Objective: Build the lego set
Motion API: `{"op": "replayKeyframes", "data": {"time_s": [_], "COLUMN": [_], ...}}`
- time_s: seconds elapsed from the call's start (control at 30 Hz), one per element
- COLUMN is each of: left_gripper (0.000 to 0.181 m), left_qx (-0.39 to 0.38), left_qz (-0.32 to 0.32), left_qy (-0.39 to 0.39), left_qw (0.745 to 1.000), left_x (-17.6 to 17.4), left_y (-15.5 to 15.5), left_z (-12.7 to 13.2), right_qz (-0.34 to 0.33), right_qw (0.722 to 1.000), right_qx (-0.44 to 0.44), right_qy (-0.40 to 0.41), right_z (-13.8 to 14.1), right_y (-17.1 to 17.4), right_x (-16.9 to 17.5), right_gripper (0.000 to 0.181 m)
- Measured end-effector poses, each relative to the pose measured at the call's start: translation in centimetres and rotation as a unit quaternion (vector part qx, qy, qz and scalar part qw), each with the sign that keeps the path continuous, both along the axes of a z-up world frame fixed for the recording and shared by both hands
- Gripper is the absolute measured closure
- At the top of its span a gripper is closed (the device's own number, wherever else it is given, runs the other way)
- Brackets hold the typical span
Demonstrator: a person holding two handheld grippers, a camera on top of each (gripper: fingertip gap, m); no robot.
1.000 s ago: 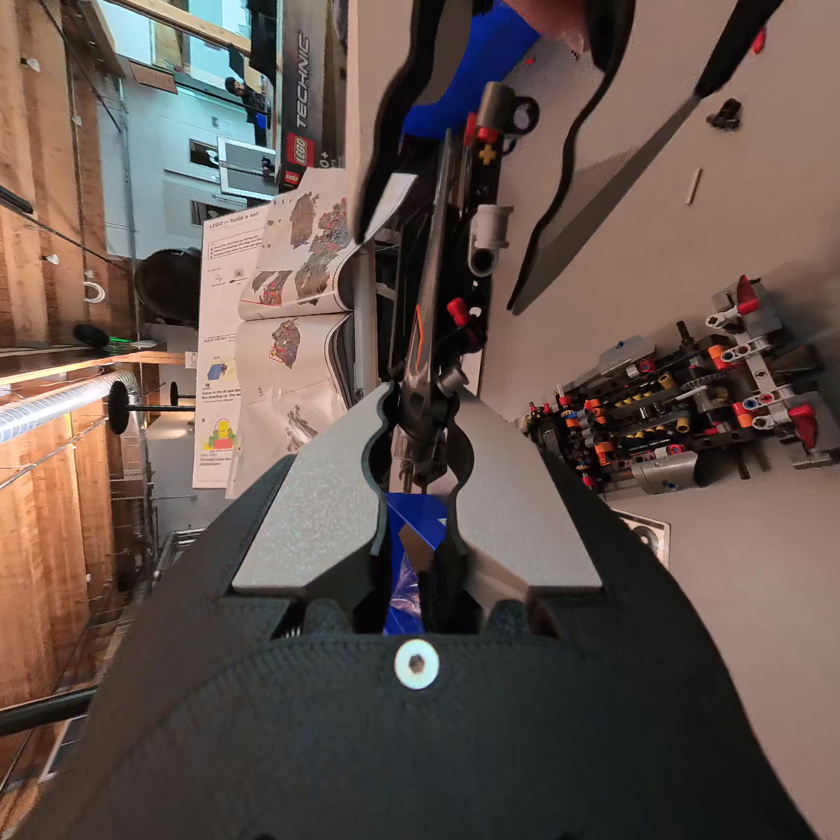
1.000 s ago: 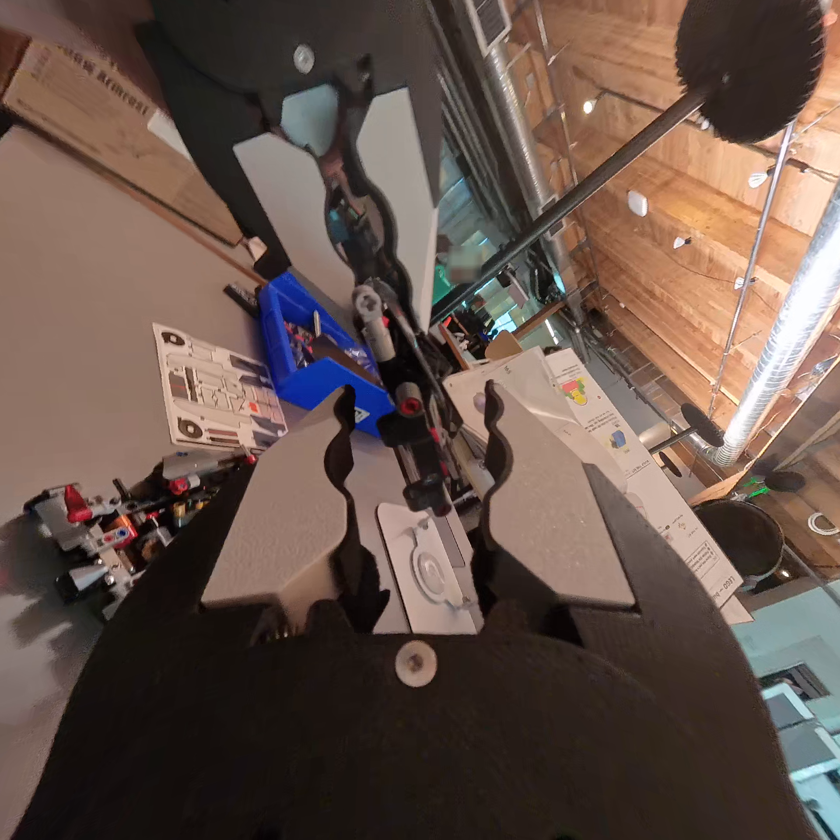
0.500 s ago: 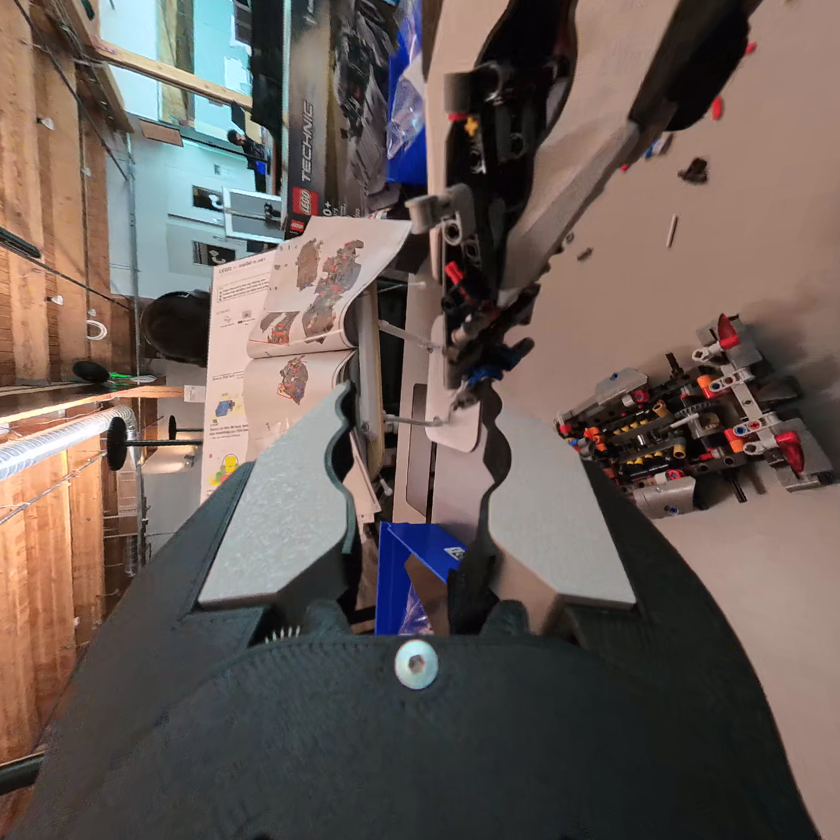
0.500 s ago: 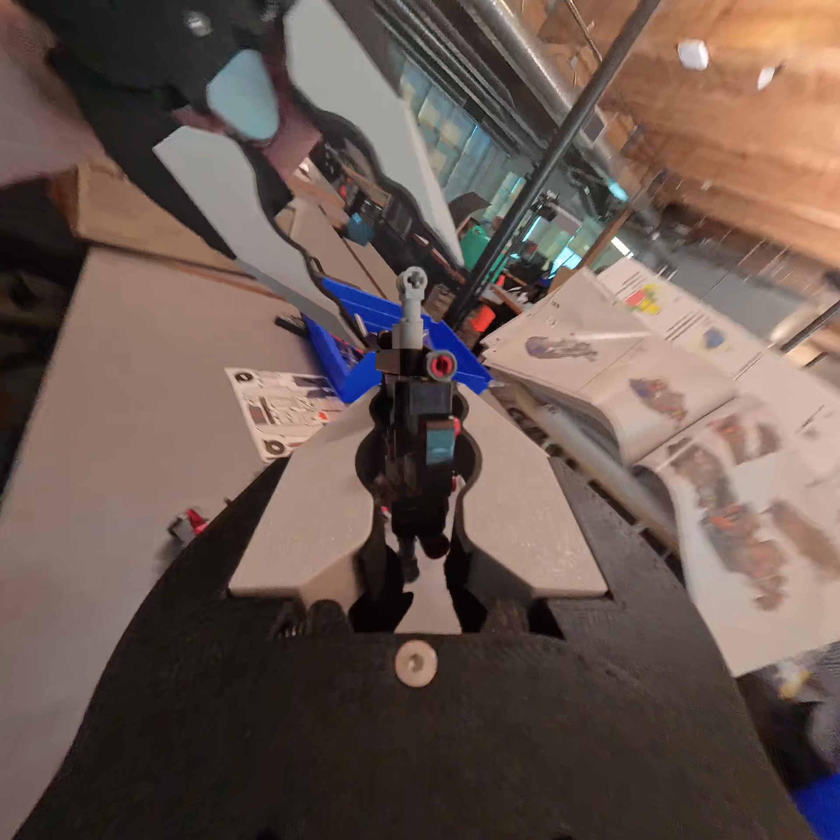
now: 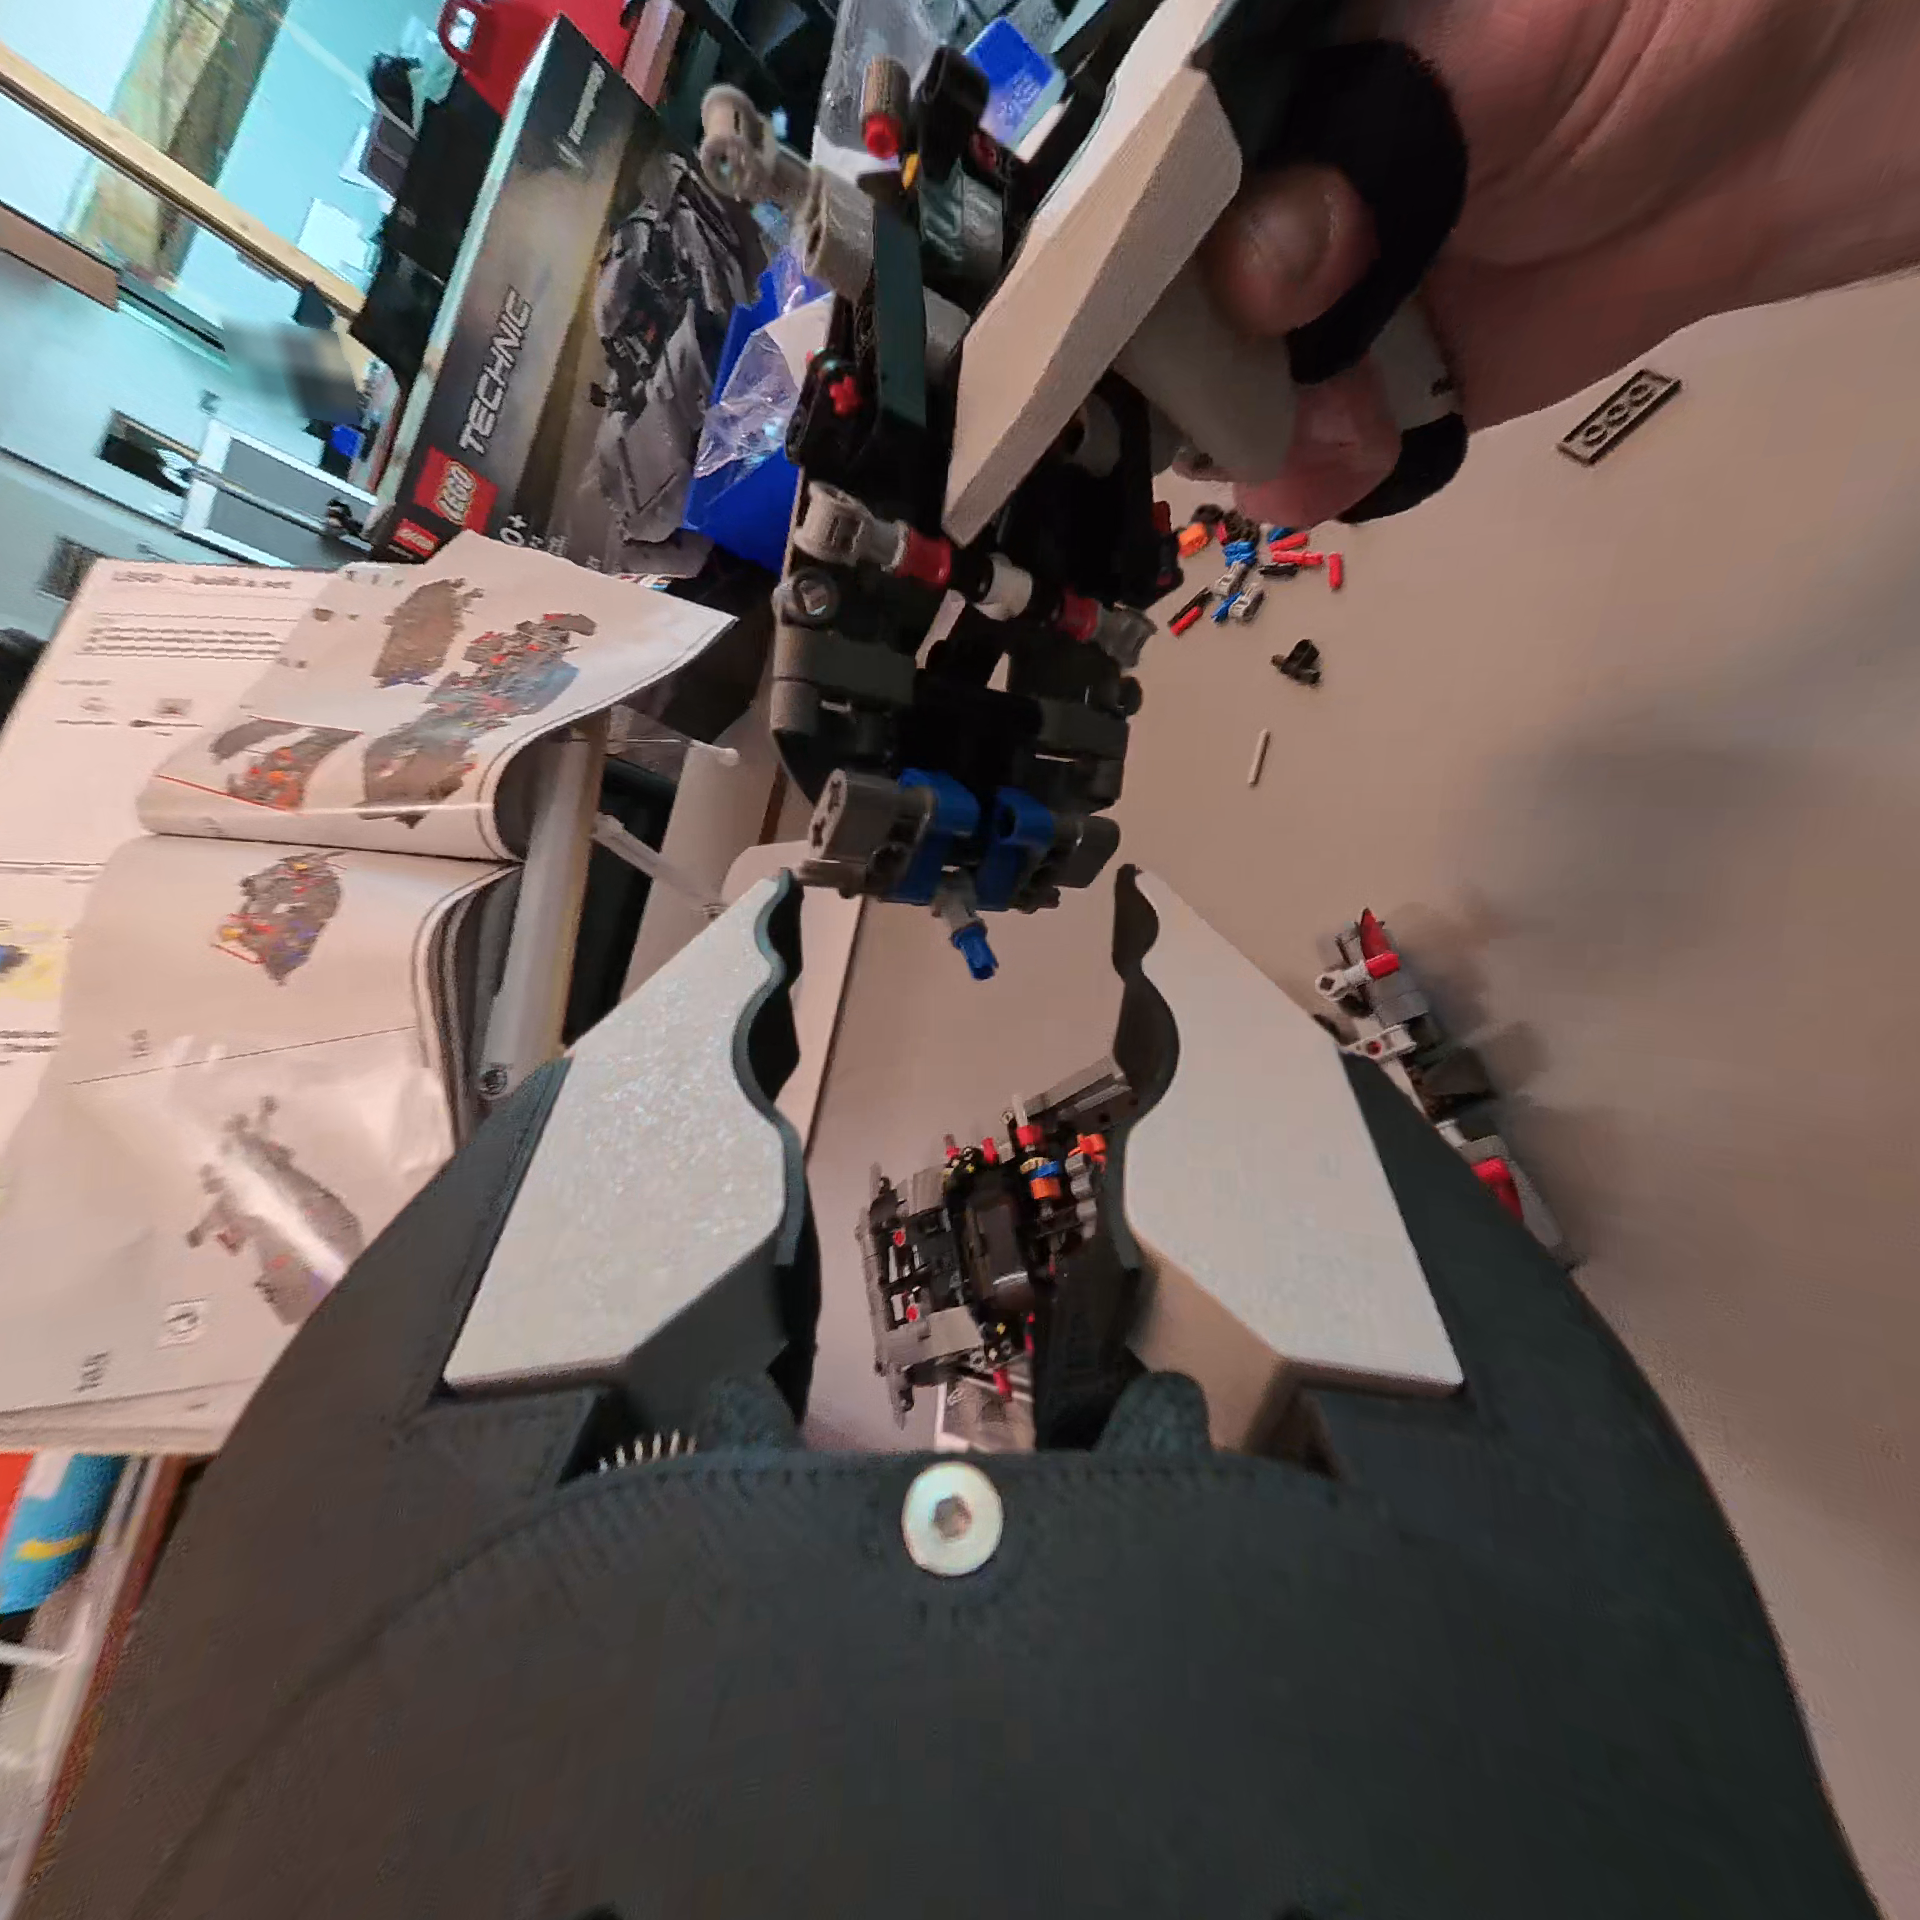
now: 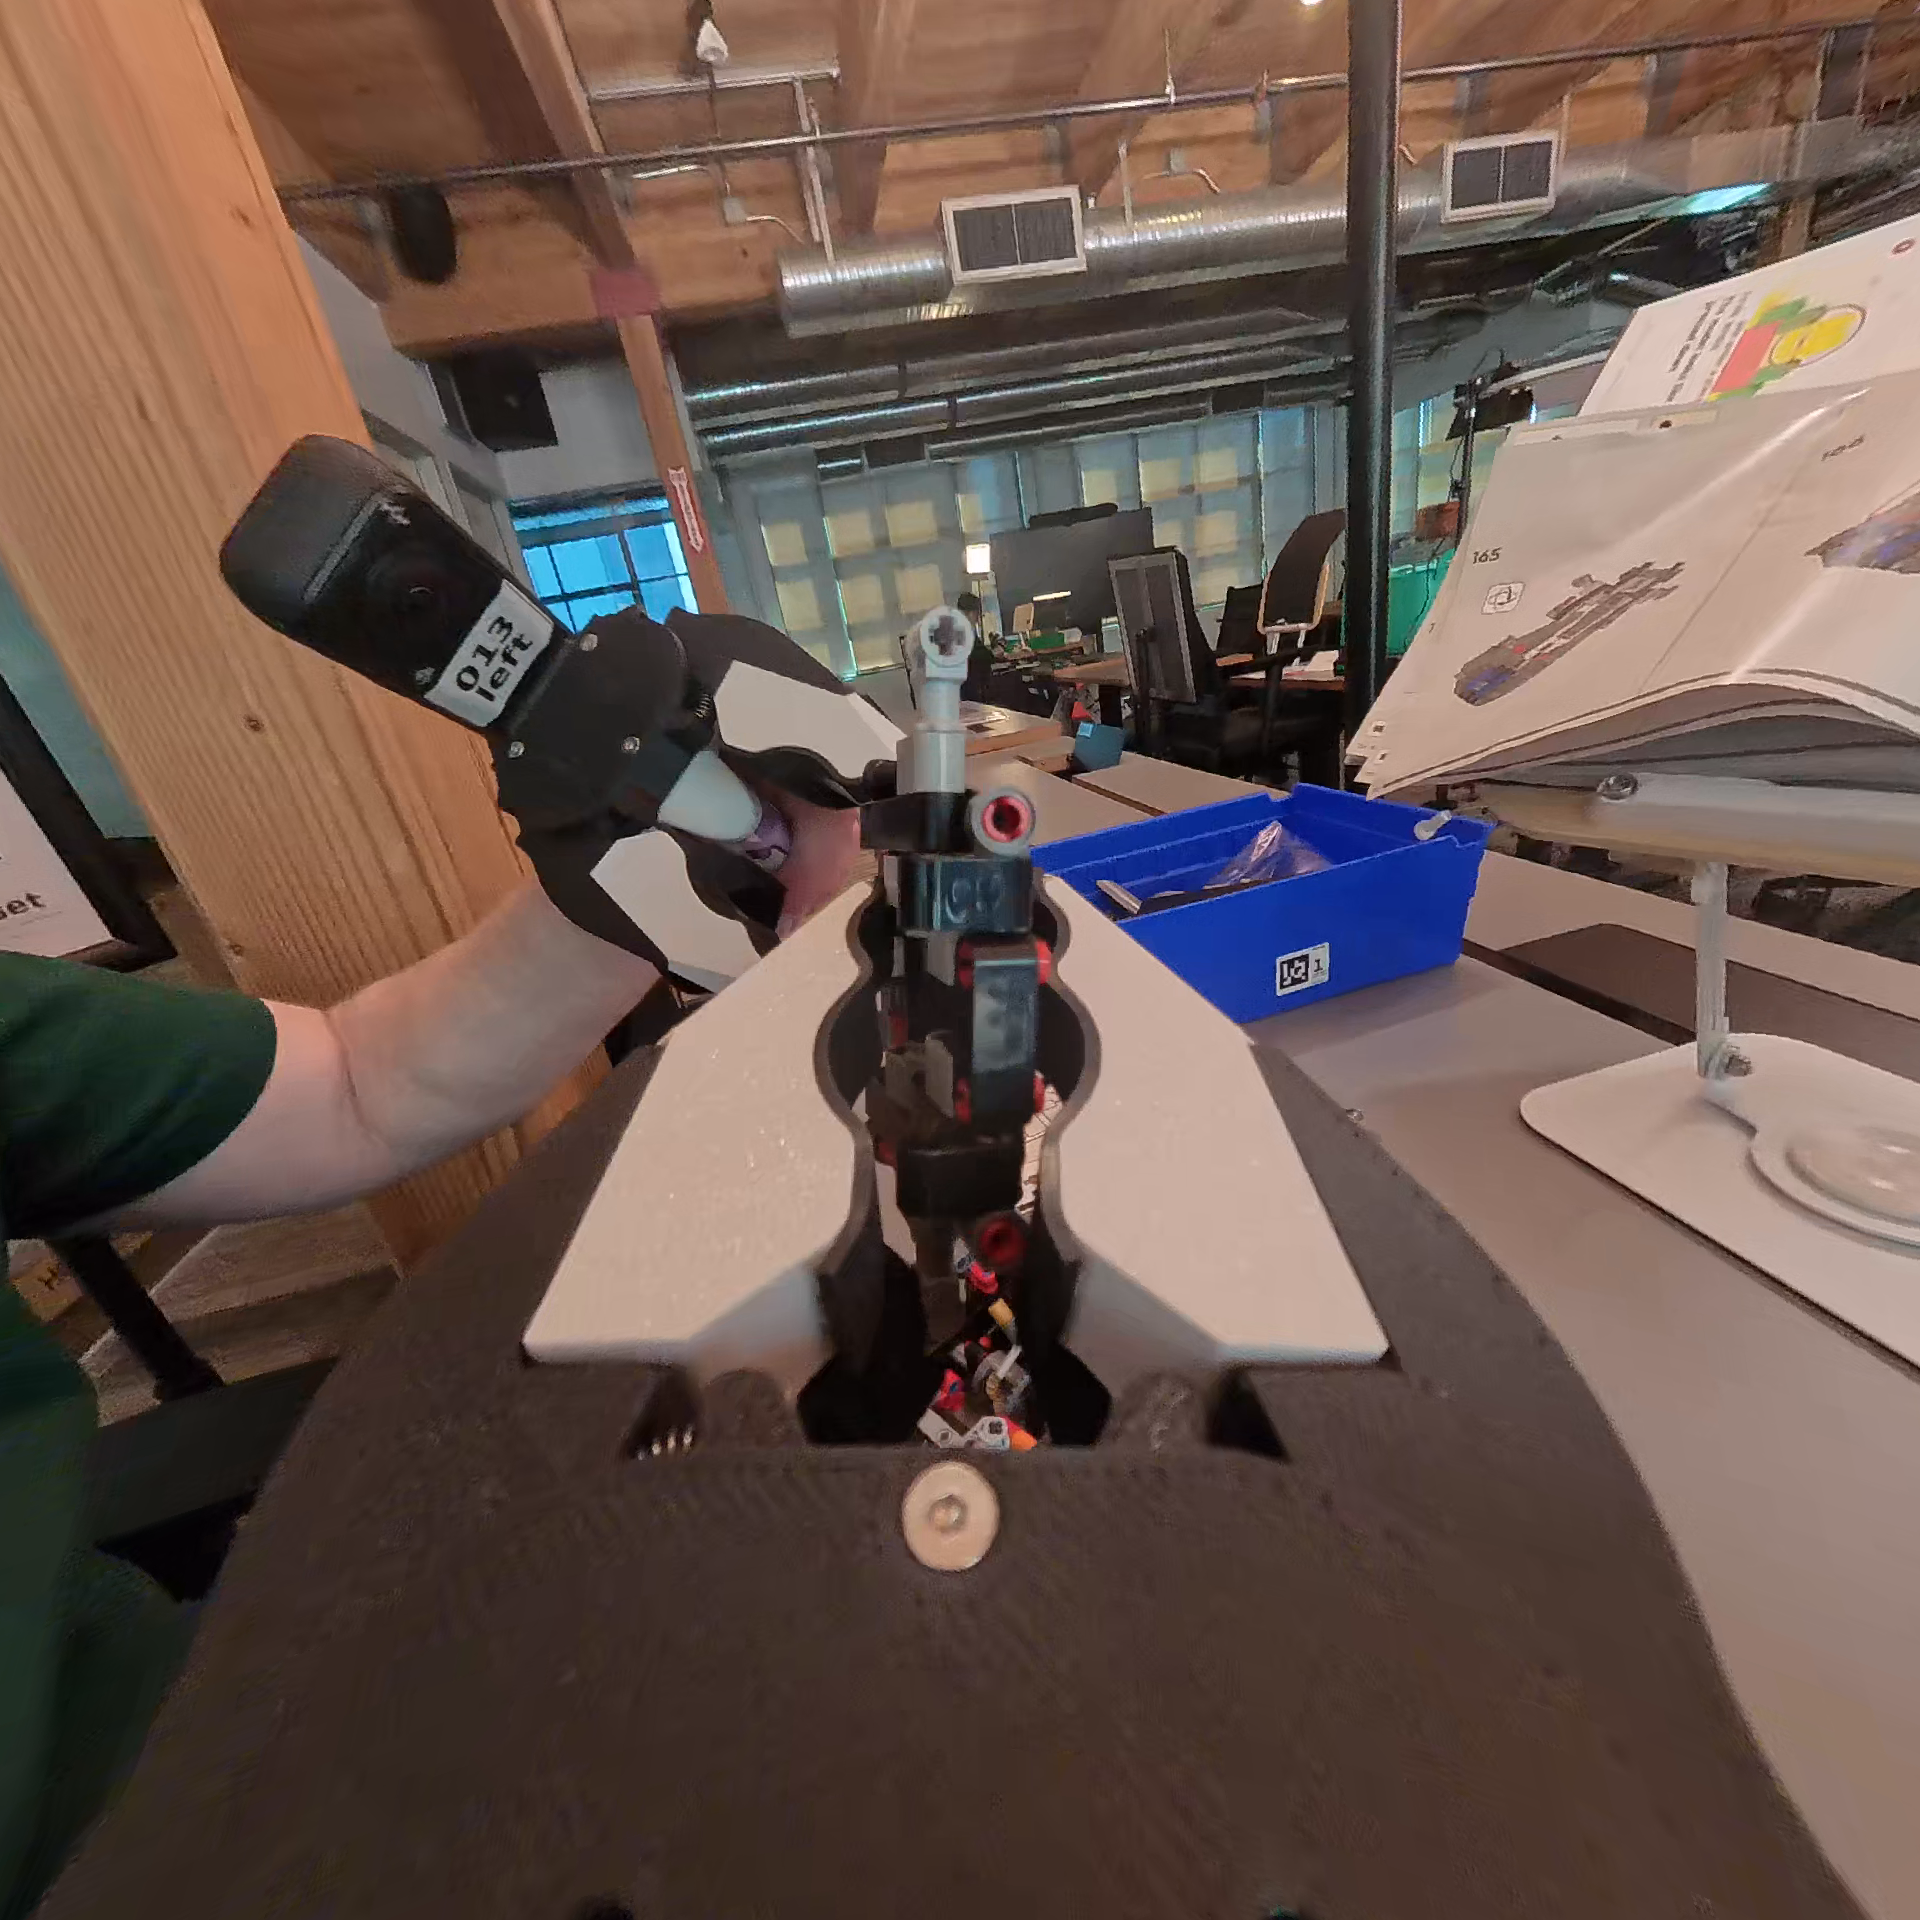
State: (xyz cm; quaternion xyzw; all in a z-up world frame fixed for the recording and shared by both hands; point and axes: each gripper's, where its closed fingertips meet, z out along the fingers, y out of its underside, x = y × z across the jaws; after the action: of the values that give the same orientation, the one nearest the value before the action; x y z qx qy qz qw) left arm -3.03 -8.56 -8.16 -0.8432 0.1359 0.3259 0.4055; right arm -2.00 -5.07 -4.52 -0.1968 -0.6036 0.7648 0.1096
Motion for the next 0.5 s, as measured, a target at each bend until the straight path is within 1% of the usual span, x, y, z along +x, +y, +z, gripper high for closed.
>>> {"op": "replayKeyframes", "data": {"time_s": [0.2,0.3,0.37,0.43,0.5], "left_gripper": [0.130,0.130,0.129,0.129,0.129], "left_qx": [0.058,0.066,0.062,0.053,0.033], "left_qz": [-0.017,-0.016,-0.004,0.017,0.036], "left_qy": [-0.082,-0.105,-0.109,-0.106,-0.095], "left_qw": [0.995,0.992,0.992,0.993,0.994], "left_x": [-0.3,-0.7,-1.3,-2.4,-3.7], "left_y": [0.3,0.0,-0.8,-2.5,-4.6], "left_z": [0.0,-0.5,-1.0,-1.7,-3.2], "right_qz": [0.013,0.019,0.008,-0.004,-0.011], "right_qw": [0.999,0.999,1.000,0.999,0.995], "right_qx": [-0.029,-0.034,-0.011,0.032,0.084], "right_qy": [-0.009,-0.008,0.003,0.021,0.045], "right_z": [0.3,0.3,-0.1,-0.8,-1.8], "right_y": [0.5,0.7,0.6,0.3,-0.3], "right_x": [-0.2,-0.2,-0.3,-0.4,-0.3], "right_gripper": [0.160,0.160,0.159,0.160,0.160]}}
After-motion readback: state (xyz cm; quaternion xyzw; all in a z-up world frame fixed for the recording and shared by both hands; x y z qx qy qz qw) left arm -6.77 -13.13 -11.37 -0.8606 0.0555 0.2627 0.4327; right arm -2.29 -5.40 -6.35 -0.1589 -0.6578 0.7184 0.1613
